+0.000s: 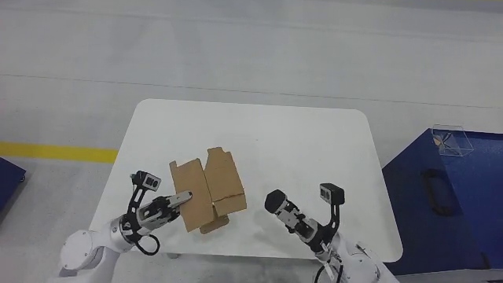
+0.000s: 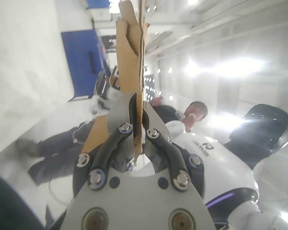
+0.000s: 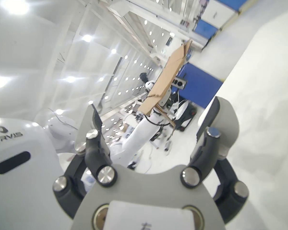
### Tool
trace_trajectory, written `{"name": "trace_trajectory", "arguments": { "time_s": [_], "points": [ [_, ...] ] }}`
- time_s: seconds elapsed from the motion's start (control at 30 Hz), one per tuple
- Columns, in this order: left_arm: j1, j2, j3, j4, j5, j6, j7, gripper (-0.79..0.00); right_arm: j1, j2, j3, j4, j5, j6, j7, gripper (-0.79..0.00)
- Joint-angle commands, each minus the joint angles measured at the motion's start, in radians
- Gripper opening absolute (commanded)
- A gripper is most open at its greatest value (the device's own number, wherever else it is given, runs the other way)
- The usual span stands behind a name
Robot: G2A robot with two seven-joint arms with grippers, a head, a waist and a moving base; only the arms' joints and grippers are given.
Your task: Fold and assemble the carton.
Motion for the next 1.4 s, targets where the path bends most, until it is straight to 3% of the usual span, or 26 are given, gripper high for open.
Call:
{"name": "trace_trajectory", "arguments": {
  "time_s": [0.0, 0.27, 0.53, 0.57, 0.6, 0.67, 0.7, 0.73, 0.77, 1.17, 1.2, 1.23, 1.37],
  "points": [
    [-0.024, -0.014, 0.067, 0.047, -0.094, -0.022, -0.004, -0.785, -0.033, -0.011, 0.021, -0.03, -0.24, -0.024, -0.176, 0.0],
    [-0.116, -0.052, 0.234, 0.176, -0.255, 0.04, -0.119, -0.785, -0.068, -0.056, -0.049, -0.031, -0.788, 0.069, -0.544, 0.0],
    [-0.141, -0.064, 0.284, 0.212, -0.275, 0.103, -0.164, -0.785, -0.046, -0.077, -0.108, 0.039, -0.967, 0.133, -0.721, -0.018],
    [-0.143, -0.064, 0.287, 0.216, -0.282, 0.117, -0.172, -0.785, -0.043, -0.079, -0.116, 0.049, -0.977, 0.135, -0.727, -0.105],
    [-0.145, -0.065, 0.287, 0.219, -0.286, 0.123, -0.177, -0.785, -0.038, -0.081, -0.122, 0.056, -0.984, 0.137, -0.733, -0.24],
    [-0.145, -0.066, 0.287, 0.22, -0.284, 0.118, -0.181, -0.785, -0.032, -0.084, -0.134, 0.067, -0.998, 0.142, -0.744, -0.6],
    [-0.143, -0.066, 0.288, 0.22, -0.283, 0.114, -0.181, -0.785, -0.029, -0.085, -0.139, 0.072, -1.002, 0.142, -0.747, -0.634],
    [-0.141, -0.067, 0.29, 0.219, -0.284, 0.116, -0.184, -0.785, -0.027, -0.086, -0.144, 0.076, -1.002, 0.142, -0.751, -0.742],
    [-0.14, -0.067, 0.292, 0.219, -0.282, 0.121, -0.187, -0.785, -0.025, -0.088, -0.148, 0.08, -1.002, 0.142, -0.754, -0.785],
    [-0.136, -0.07, 0.296, 0.23, -0.279, 0.144, -0.19, -0.785, -0.023, -0.094, -0.178, 0.098, -1.004, 0.126, -0.748, -0.785],
    [-0.134, -0.069, 0.289, 0.232, -0.272, 0.135, -0.181, -0.465, -0.025, -0.093, -0.178, 0.098, -0.994, 0.121, -0.742, -0.785],
    [-0.131, -0.068, 0.279, 0.233, -0.269, 0.115, -0.169, 0.0, -0.028, -0.093, -0.177, 0.1, -0.978, 0.118, -0.732, -0.785],
    [-0.117, -0.06, 0.215, 0.261, -0.283, 0.071, -0.135, 0.0, -0.037, -0.089, -0.156, 0.091, -0.877, 0.117, -0.651, -0.785]
  ]
}}
